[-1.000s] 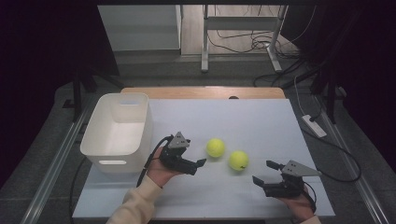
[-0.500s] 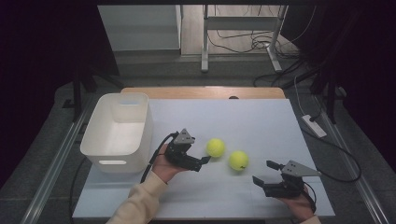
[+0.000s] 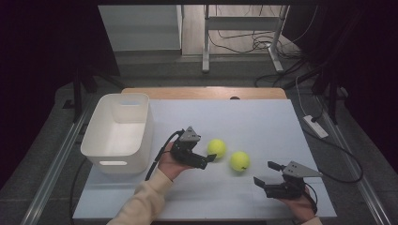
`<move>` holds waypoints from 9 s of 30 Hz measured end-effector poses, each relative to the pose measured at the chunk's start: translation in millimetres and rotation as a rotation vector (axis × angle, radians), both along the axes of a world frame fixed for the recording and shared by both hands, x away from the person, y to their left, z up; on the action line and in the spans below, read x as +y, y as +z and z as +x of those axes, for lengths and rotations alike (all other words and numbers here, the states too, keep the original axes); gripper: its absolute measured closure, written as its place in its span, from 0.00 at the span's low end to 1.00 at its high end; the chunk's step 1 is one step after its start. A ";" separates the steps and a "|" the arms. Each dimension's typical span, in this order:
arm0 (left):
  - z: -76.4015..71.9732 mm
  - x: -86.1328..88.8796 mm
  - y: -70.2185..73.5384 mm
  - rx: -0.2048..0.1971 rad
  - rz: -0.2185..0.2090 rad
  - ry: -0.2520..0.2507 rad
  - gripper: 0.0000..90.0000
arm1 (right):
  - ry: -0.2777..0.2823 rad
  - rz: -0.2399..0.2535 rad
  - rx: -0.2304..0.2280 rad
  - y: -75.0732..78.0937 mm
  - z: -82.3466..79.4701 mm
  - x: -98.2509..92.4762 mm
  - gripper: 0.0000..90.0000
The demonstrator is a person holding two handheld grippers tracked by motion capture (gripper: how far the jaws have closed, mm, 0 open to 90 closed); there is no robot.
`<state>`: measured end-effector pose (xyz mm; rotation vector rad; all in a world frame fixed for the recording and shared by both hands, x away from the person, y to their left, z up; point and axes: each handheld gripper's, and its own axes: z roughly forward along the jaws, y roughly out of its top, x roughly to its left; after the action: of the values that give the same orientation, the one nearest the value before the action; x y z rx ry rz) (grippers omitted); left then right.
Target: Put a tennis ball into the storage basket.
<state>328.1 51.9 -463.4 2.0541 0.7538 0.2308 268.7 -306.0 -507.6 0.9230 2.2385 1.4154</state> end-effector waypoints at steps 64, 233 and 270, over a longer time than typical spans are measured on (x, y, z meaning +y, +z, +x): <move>42.9 -48.3 -14.8 0.049 0.080 0.001 0.09 | 0.002 0.007 -0.001 0.1 -0.2 -0.9 0.15; 3.4 26.1 68.0 -0.156 -0.135 0.080 0.31 | -0.021 0.013 -0.001 -0.2 0.2 -2.3 0.15; 1.8 65.5 92.7 -0.221 -0.175 0.172 0.31 | -0.023 0.010 -0.002 -0.2 0.6 -1.9 0.15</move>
<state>330.0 117.4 -370.8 1.7664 0.7844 0.4642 269.3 -307.9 -507.7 0.9470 2.2145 1.4180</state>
